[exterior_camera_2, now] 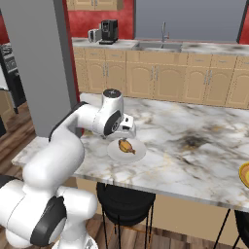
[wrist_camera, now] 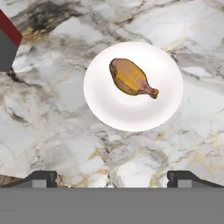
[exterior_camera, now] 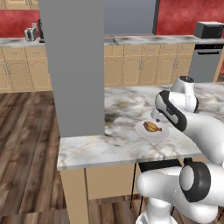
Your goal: Transport the chicken drumstick and sweet potato to the fridge. Place the chicken drumstick on the rack containing meat and place the sweet potato on the rack containing the vegetable, ensuring meats and vegetables are on different racks.
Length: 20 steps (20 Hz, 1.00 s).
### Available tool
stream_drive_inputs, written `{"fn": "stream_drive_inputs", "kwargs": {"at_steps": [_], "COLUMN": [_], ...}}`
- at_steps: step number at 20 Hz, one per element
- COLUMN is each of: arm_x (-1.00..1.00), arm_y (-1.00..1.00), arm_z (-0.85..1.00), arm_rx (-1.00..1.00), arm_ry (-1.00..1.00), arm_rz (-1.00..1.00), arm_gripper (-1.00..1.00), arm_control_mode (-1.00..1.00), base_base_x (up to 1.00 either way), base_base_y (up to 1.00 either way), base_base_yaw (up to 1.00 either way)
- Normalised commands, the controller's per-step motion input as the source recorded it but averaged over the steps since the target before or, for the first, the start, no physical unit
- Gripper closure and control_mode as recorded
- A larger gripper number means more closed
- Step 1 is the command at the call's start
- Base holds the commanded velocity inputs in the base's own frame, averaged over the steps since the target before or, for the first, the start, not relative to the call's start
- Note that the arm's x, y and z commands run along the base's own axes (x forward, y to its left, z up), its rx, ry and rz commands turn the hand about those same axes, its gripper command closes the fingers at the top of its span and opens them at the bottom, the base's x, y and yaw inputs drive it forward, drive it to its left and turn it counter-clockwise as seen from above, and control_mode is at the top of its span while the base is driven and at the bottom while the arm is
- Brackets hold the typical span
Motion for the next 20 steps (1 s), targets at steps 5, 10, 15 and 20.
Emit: {"fn": "stream_drive_inputs", "kwargs": {"at_steps": [5, 10, 15, 20], "arm_x": [0.94, 0.76, 0.62, 0.51], "arm_y": [0.00, -0.09, -0.19, -0.07], "arm_z": [-0.63, -0.39, -0.22, -0.29], "arm_rx": [-0.07, -0.01, 0.00, 0.00], "arm_ry": [0.08, 0.04, 0.04, 0.19], "arm_rz": [0.02, 0.00, 0.03, 0.02], "arm_gripper": [-1.00, -1.00, -1.00, -1.00], "arm_control_mode": [-1.00, -1.00, -1.00, -1.00], "base_base_x": [0.00, 0.00, 0.00, 0.00], "base_base_y": [0.00, 0.00, 0.00, 0.00], "base_base_yaw": [0.00, 0.00, 0.00, 0.00]}}
